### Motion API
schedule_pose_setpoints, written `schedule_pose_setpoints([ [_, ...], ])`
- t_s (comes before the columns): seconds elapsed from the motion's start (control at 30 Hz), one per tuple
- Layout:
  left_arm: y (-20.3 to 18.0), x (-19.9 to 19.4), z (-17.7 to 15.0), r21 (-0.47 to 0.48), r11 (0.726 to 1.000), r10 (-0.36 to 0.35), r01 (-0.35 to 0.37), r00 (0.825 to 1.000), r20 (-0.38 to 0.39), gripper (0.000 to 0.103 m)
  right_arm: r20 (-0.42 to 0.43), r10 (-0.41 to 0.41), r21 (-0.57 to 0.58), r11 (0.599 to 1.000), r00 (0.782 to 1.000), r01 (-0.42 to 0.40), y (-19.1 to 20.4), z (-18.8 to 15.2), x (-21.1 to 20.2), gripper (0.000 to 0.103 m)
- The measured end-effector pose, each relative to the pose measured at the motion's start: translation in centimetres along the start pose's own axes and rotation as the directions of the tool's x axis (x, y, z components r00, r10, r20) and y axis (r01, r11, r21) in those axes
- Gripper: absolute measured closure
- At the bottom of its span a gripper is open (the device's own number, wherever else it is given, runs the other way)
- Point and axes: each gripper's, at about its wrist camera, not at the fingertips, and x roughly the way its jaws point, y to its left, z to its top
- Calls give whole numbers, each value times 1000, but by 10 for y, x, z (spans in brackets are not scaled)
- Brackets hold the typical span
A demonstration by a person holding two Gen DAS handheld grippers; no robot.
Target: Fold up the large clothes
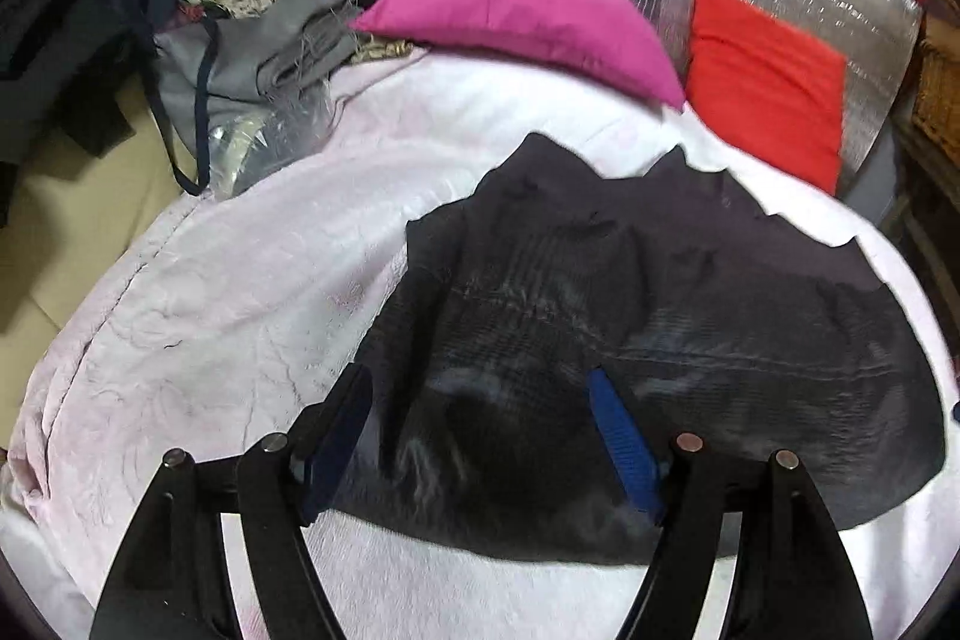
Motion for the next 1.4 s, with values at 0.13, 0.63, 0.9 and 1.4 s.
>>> schedule_pose_setpoints([
  [0.13, -17, -17, -3, 12, 999, -37, 37, 999, 29, 26, -12, 29, -10, 1000, 1000, -29, 16, -12, -2, 24],
  [0.63, -151, 45, -48, 312, 947, 88, -72, 995, -38, 20, -147, 139, 66, 989, 979, -131, 24, -17, 94, 24],
  [0.9, -92, -1, -28, 155, 988, -20, 22, 1000, -15, 20, -44, 151, 59, 987, 988, -148, 23, -31, 31, 23],
  [1.4, 22, -11, -21, -121, 991, -68, 63, 997, -33, 18, 6, 87, 48, 995, 996, -87, -5, -42, -23, 17],
])
